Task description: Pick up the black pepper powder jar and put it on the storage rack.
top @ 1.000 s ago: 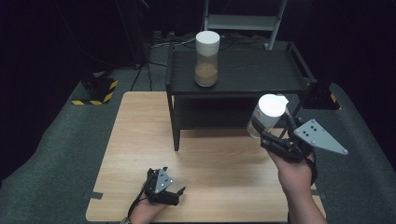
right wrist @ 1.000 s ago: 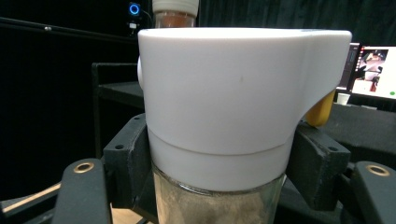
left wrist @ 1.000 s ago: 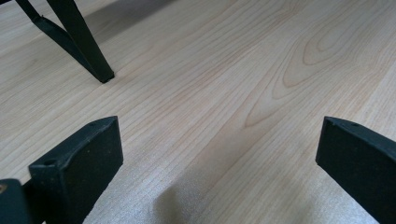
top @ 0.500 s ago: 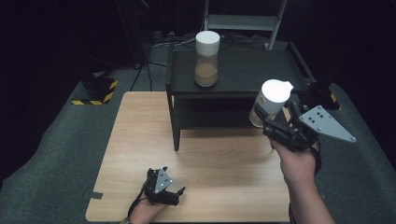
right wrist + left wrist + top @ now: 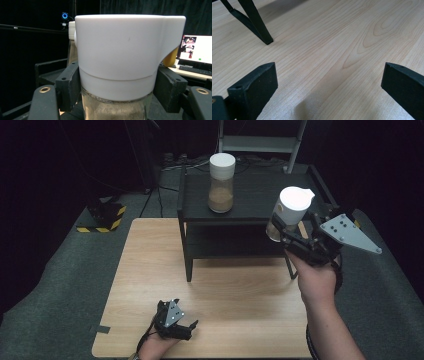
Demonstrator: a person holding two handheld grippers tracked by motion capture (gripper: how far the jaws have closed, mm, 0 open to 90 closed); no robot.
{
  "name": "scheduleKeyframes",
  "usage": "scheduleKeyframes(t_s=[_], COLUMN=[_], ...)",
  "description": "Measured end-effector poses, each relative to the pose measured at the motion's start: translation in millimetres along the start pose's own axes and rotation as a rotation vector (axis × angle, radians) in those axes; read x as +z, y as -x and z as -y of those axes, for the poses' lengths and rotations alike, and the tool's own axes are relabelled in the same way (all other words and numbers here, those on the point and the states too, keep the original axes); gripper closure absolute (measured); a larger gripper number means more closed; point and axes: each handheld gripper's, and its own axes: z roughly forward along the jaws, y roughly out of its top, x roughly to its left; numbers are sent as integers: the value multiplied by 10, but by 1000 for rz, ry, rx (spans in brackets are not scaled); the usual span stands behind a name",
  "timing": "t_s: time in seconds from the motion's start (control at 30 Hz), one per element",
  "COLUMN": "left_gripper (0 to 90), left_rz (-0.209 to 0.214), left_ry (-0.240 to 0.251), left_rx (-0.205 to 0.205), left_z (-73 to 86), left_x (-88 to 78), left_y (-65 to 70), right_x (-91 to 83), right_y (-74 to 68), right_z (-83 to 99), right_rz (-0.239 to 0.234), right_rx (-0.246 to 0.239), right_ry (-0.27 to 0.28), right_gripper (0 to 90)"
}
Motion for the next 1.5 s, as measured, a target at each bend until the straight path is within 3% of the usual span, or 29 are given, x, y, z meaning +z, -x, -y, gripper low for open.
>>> scheduleKeyframes(t_s=[0.63, 1.03, 1.5], left_gripper=[10, 10, 10], left_rz=[6, 10, 15], left_ry=[4, 7, 9], left_rx=[-2, -5, -6], left_z=[7, 11, 16], left_x=[0, -2, -7], left_y=[-10, -19, -28], right_x=[374, 627, 851], right_y=[99, 142, 127], right_z=[-156, -141, -164], right_rz=[49, 58, 59], right_rx=[7, 32, 27], right_ry=[-17, -39, -65], right_gripper=[296, 296, 296])
